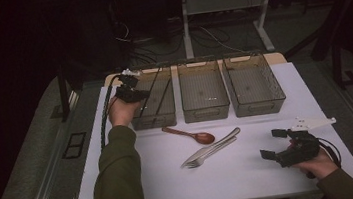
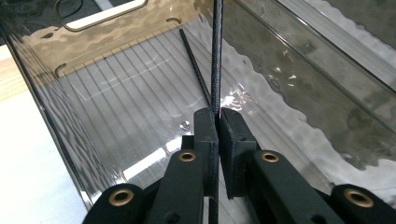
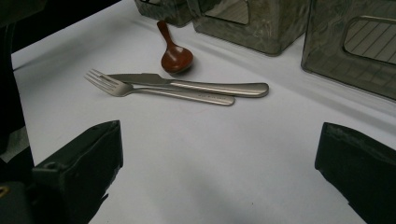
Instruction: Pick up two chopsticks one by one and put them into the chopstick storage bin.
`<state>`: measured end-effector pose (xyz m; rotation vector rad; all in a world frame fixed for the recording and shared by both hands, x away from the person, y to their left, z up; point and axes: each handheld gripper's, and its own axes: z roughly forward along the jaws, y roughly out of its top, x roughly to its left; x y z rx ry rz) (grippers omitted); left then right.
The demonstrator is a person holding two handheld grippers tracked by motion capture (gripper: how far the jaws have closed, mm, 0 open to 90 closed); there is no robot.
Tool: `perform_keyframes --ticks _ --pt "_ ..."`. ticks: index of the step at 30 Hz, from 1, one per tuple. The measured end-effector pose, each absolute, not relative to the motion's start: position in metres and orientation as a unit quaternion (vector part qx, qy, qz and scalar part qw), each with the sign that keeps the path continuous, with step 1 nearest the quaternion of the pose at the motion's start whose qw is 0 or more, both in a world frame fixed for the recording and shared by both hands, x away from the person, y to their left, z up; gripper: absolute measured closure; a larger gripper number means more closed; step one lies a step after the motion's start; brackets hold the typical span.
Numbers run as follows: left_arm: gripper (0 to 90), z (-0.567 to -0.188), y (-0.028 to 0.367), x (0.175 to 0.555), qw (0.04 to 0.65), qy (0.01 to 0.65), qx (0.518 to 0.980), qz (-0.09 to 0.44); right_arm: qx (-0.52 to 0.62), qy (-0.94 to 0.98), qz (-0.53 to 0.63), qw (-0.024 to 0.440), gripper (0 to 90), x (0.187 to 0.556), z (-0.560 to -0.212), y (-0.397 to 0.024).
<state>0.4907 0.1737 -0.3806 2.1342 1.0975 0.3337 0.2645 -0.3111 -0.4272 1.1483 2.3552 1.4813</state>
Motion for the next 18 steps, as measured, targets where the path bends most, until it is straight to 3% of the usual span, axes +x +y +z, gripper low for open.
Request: perform_keyframes --ticks 9,18 --pt "77.0 -0.377 0.173 0.489 0.369 0.431 0.812 0.135 0.381 0.78 0.493 0.064 1.1 0.266 -0.427 -0.312" --pt "54.5 -0.351 0.167 0.462 0.412 0.368 0.822 0.135 0.38 0.78 0.492 0.07 1.1 0.267 -0.428 -0.31"
